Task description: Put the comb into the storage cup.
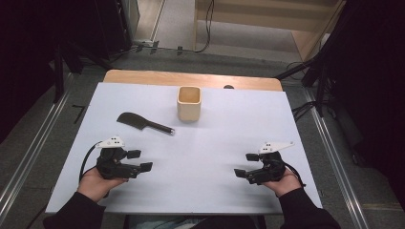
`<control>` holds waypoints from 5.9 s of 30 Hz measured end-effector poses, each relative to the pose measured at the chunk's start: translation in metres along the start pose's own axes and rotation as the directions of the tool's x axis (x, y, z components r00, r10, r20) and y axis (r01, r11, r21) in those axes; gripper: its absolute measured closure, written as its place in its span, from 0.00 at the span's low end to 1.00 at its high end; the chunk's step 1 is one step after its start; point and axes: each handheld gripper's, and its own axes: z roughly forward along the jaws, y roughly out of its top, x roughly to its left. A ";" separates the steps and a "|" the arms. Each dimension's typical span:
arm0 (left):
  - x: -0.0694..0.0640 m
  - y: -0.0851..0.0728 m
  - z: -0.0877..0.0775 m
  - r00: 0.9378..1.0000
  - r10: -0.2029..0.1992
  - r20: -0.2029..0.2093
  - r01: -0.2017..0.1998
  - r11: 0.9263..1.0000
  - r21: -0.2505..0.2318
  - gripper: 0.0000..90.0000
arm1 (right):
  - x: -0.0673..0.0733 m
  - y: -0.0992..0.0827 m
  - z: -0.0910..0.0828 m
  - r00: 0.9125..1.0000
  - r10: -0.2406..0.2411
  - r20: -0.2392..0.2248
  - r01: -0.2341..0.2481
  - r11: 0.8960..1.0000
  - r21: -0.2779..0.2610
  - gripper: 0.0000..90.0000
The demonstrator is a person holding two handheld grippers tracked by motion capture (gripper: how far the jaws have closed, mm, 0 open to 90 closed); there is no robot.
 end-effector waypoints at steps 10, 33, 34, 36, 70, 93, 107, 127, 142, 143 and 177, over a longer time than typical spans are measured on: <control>0.001 0.001 0.001 1.000 -0.013 -0.002 0.013 1.000 0.013 0.25 | 0.001 0.000 0.000 1.000 -0.010 -0.002 0.010 1.000 0.001 0.15; 0.002 0.002 0.000 0.999 -0.035 -0.008 0.035 0.999 0.001 0.25 | 0.001 0.000 0.002 1.000 -0.017 -0.008 0.017 1.000 0.012 0.15; 0.002 0.002 0.000 0.999 -0.037 -0.010 0.037 0.999 0.001 0.25 | 0.002 0.000 0.002 1.000 -0.018 -0.008 0.018 1.000 0.011 0.15; 0.002 0.002 0.000 0.999 -0.042 -0.010 0.042 0.999 -0.001 0.25 | 0.002 0.000 0.002 1.000 -0.017 -0.008 0.017 1.000 0.013 0.15; 0.020 0.038 0.016 0.990 -0.105 -0.092 0.107 0.994 0.018 0.27 | -0.001 0.000 0.003 1.000 -0.009 -0.004 0.009 1.000 0.018 0.15; 0.034 0.079 0.036 0.992 -0.066 -0.112 0.069 0.997 0.026 0.27 | -0.001 0.000 0.002 1.000 -0.016 -0.006 0.016 1.000 0.016 0.15; 0.047 0.105 0.048 0.987 -0.044 -0.154 0.048 0.999 0.024 0.27 | -0.001 -0.001 0.002 1.000 -0.017 -0.007 0.017 1.000 0.016 0.15; 0.059 0.127 0.076 0.984 -0.052 -0.168 0.058 0.998 0.031 0.29 | 0.000 -0.001 0.002 1.000 -0.015 -0.007 0.015 1.000 0.016 0.15; 0.061 0.129 0.098 0.985 -0.033 -0.168 0.041 0.998 0.039 0.32 | -0.001 -0.005 -0.003 1.000 0.001 0.004 -0.001 1.000 0.013 0.15; 0.061 0.129 0.098 0.985 -0.031 -0.171 0.039 0.998 0.040 0.32 | -0.001 -0.005 -0.003 1.000 0.001 0.004 -0.001 1.000 0.013 0.15; 0.067 0.117 0.118 0.984 -0.031 -0.174 0.049 0.993 0.104 1.00 | -0.001 -0.012 -0.007 1.000 0.013 0.020 -0.014 1.000 0.015 0.15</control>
